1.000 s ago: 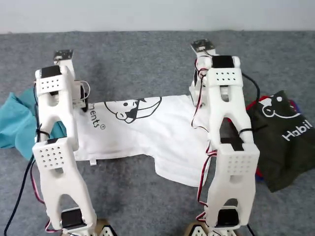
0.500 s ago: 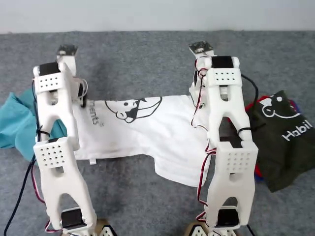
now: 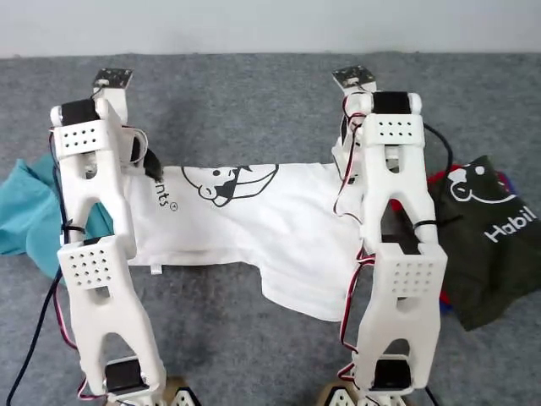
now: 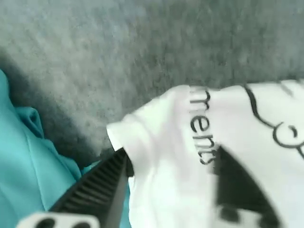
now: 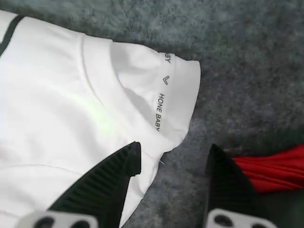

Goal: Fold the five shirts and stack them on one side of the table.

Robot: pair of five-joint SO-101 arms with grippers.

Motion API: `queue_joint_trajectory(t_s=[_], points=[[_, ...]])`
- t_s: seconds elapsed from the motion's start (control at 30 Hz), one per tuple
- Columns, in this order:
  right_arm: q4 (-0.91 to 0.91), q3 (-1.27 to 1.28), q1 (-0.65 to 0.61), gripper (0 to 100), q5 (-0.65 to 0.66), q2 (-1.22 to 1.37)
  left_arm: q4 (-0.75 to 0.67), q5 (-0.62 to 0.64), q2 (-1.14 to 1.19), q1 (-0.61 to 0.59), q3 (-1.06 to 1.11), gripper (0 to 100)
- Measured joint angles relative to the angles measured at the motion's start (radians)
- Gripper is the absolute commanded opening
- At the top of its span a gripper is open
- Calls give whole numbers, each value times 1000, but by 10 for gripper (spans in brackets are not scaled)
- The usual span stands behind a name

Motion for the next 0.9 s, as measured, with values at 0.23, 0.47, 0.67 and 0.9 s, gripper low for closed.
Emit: queue_joint_trajectory(t_s=[0.23, 0.47, 0.67, 0.9], points=[[55, 0, -3, 229, 0, 0, 9, 0, 0, -21, -8, 415], [121, 0, 0, 227, 41, -2, 11, 0, 0, -71, -89, 415], [121, 8, -2, 226, 58, -97, 11, 49, -25, -143, -101, 412], [81, 287, -29, 226, 58, -155, 11, 55, -64, -69, 226, 412]])
